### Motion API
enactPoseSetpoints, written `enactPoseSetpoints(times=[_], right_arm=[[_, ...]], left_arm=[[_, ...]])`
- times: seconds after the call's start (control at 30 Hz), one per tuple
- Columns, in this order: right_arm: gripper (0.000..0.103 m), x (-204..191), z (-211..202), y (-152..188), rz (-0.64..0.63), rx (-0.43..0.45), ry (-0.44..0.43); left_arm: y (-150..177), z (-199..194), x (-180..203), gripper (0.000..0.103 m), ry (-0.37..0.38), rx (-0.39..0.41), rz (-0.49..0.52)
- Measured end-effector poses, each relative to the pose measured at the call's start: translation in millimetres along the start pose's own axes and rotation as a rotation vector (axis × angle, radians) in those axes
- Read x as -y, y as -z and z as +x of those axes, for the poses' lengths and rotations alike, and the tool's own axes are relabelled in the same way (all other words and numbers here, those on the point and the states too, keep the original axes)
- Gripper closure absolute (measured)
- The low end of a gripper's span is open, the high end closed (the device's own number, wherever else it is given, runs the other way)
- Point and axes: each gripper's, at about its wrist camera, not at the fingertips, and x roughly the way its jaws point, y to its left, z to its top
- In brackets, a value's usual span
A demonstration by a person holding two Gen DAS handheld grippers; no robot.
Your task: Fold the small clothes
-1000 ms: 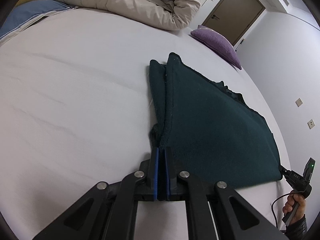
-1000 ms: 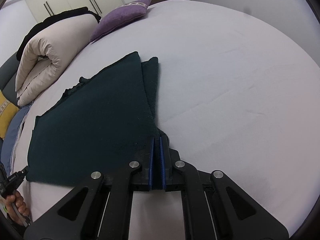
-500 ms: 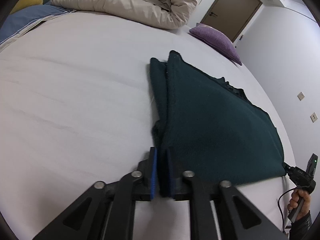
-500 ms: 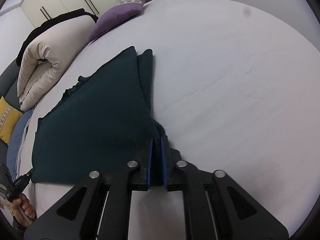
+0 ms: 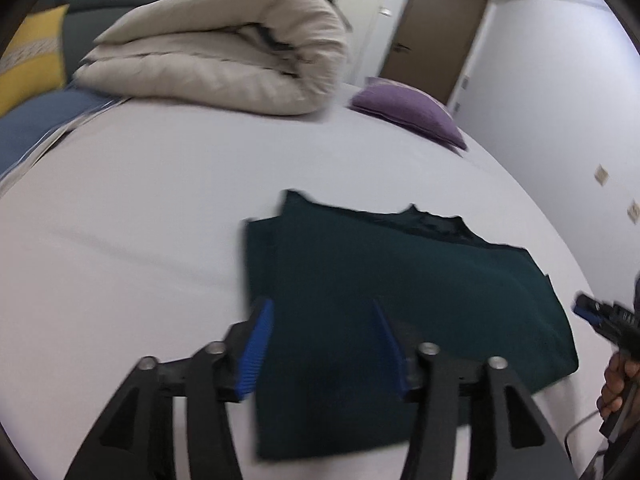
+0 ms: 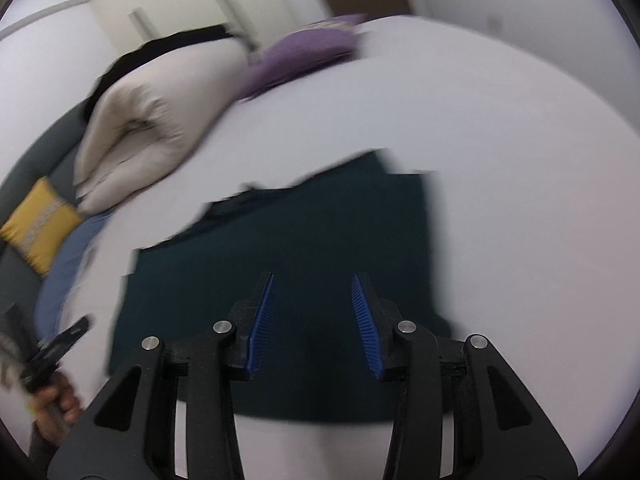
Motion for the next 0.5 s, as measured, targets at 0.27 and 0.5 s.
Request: enactPoseSetpoints(times=[0.27,0.5], right_arm=[[0.065,-57.7,112.3,-0.9,0.013,-0.194,-0.237],[0.065,-22.7,140.9,-12.6,0.138,-0.144,-0.274]], left_arm=[[-15.8,72.4,56.0,0.045,-0.023,-0.056,0.117],[-15.4,100.1,10.8,0.045,-0.078,-0.076,0.038]])
